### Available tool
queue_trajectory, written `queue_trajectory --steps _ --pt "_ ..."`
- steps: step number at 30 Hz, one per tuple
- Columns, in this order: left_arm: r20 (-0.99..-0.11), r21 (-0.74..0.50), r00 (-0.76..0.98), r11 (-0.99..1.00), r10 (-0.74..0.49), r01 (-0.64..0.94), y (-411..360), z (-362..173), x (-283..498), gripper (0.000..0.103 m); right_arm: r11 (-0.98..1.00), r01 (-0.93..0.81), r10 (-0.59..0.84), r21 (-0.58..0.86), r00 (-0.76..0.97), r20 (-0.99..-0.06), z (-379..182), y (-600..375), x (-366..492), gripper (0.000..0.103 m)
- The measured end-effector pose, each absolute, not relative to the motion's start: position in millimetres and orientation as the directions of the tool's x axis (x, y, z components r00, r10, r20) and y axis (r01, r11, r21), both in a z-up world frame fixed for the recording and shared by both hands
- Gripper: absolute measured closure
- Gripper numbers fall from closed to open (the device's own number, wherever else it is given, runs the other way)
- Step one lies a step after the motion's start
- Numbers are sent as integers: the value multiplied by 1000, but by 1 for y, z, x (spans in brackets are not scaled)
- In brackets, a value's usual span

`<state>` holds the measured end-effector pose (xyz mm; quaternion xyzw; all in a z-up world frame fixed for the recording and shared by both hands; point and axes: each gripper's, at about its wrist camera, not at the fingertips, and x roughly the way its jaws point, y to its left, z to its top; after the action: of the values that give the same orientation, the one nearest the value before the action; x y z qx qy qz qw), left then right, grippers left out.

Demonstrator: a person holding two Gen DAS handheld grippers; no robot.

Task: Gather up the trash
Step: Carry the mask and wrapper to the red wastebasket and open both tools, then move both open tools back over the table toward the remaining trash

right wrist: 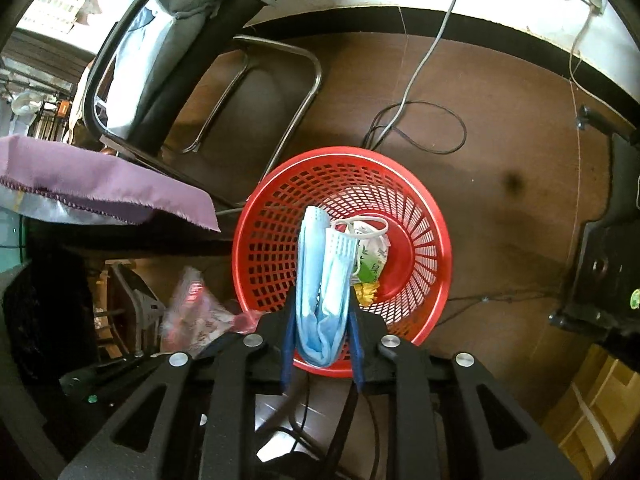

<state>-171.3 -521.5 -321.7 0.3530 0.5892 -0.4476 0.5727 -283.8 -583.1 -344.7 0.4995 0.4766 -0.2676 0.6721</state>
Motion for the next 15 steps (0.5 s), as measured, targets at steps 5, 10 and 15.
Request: queue_trajectory --steps 5,10,15 --pt "-989 -144 -114 389 -99 910 -518 -324 -163 59 323 845 113 426 413 -904 -341 -585 -287 59" --pt "-980 -185 -134 411 -150 893 -516 -315 -156 33 300 840 91 452 447 -890 -330 -587 -296 48" --pt "-978 -197 -148 414 -148 889 -513 -307 -153 29 284 828 80 484 482 -872 -316 -585 -304 48"
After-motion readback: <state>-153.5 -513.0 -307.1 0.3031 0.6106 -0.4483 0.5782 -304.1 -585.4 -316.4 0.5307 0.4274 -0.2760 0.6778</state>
